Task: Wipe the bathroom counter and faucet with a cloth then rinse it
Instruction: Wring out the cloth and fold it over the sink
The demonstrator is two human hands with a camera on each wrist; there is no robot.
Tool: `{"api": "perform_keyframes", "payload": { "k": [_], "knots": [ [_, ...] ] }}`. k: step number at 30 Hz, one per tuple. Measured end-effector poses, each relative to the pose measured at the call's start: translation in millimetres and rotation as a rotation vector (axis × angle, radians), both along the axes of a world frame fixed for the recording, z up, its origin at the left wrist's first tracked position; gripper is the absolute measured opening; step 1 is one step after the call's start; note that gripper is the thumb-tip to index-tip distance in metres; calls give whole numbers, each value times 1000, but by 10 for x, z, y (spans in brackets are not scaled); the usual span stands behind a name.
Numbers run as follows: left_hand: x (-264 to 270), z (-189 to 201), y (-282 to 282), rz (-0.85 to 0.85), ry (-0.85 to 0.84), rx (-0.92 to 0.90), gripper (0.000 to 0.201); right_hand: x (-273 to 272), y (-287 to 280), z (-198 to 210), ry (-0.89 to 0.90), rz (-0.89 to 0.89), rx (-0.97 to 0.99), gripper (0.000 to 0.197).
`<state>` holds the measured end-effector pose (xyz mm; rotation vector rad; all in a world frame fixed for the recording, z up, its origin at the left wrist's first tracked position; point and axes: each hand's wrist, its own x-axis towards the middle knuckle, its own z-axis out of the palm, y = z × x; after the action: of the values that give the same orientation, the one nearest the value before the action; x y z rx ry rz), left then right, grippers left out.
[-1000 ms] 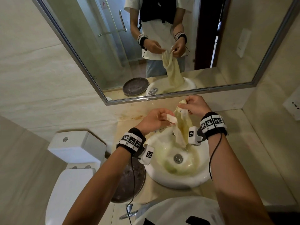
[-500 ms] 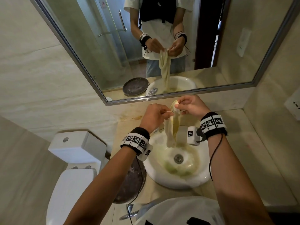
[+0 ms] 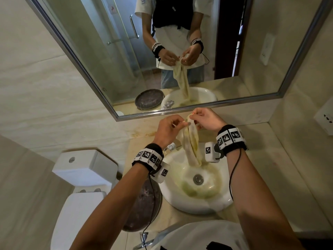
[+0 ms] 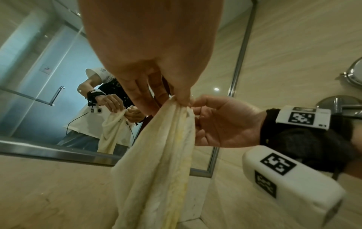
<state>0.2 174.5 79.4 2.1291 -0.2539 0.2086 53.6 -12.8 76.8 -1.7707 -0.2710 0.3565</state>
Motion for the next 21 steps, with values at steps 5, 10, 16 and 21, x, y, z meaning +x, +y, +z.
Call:
{"api": "perform_keyframes", "payload": {
  "k": [5, 10, 16, 21],
  "knots": [
    [-12, -14, -77, -33, 57, -23, 18, -19, 12, -12, -32, 25, -5, 12],
    [31, -53, -87, -40, 74, 25, 20, -32, 30, -25, -78, 44, 23, 11],
    [50, 36, -70, -130, 136, 64, 8, -33, 1, -10, -122, 65, 48, 7],
    [28, 136, 27, -281, 243, 188, 16, -12, -28, -37, -117, 64, 42, 7]
  ]
}}
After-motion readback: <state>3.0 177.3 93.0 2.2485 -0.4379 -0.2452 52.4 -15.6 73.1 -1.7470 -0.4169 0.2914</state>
